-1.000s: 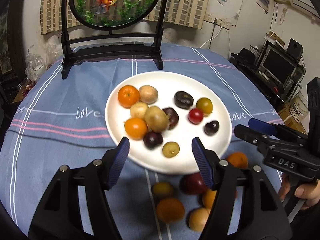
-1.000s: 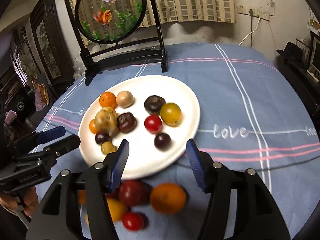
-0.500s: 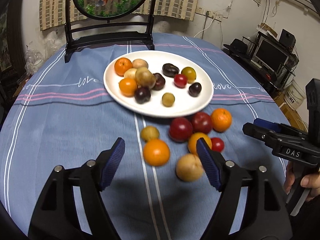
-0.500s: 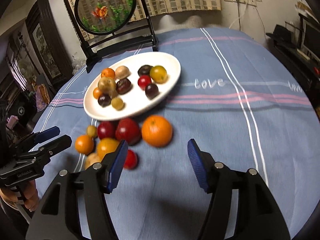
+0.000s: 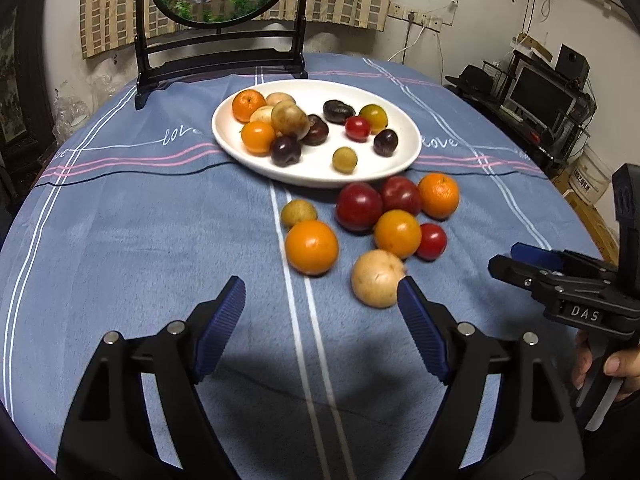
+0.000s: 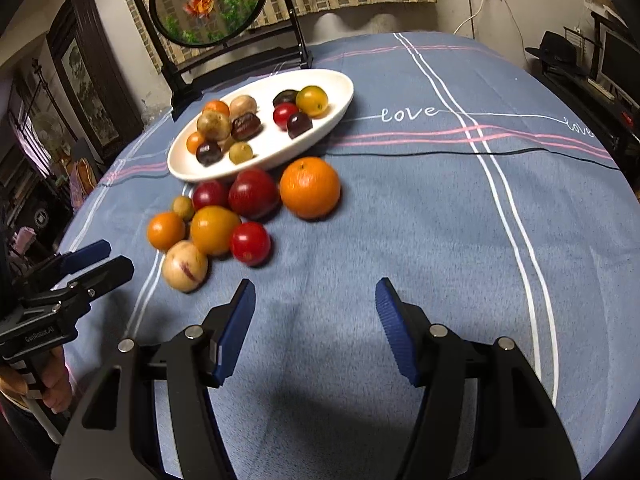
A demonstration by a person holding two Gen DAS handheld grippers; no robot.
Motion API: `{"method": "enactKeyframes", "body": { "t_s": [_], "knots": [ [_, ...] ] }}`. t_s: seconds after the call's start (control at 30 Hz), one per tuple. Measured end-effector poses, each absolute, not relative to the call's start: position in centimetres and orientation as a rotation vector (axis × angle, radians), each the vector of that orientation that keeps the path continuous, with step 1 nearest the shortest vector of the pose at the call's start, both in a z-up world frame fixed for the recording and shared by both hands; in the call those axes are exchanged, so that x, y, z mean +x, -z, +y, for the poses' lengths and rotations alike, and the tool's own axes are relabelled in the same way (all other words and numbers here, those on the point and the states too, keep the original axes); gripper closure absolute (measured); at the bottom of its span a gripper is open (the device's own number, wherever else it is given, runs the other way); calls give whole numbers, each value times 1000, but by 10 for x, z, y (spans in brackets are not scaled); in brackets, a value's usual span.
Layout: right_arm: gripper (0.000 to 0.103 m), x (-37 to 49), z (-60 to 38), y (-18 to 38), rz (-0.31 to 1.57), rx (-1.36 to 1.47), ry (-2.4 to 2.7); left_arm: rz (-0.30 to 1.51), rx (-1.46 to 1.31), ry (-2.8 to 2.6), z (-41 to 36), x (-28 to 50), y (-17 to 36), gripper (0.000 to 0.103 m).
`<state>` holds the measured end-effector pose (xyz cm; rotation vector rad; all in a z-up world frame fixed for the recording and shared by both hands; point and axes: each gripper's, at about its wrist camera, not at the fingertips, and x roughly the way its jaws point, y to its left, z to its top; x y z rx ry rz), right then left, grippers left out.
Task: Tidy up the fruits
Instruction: 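Withdraw both open tools from the plate toward the fruit pile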
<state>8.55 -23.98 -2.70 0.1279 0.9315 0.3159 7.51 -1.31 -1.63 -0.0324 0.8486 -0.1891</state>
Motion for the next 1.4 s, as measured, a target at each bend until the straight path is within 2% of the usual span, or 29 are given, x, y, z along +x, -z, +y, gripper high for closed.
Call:
{"method": "enactKeyframes", "body": {
  "t_s": [0.8,0.83,0.9,1.03,1.17,1.4],
  "knots": [
    [40,115,-174,34,968,-139,-394,917,-74,220,6,76,42,20],
    [42,118,-172,34,969,-149,-394,918,-74,222,6,76,42,20],
    [55,126,-168,37,983,-165,-402,920,-72,223,6,76,43,20],
    [60,136,-162,41,991,-201,-416,915,-49,213,7,80,40,20],
    [74,135,-167,41,972,-175,-434,926,-70,200,15,91,38,20],
    [74,121,-187,39,965,-120,-423,954,-95,204,8,114,36,21]
  ]
}}
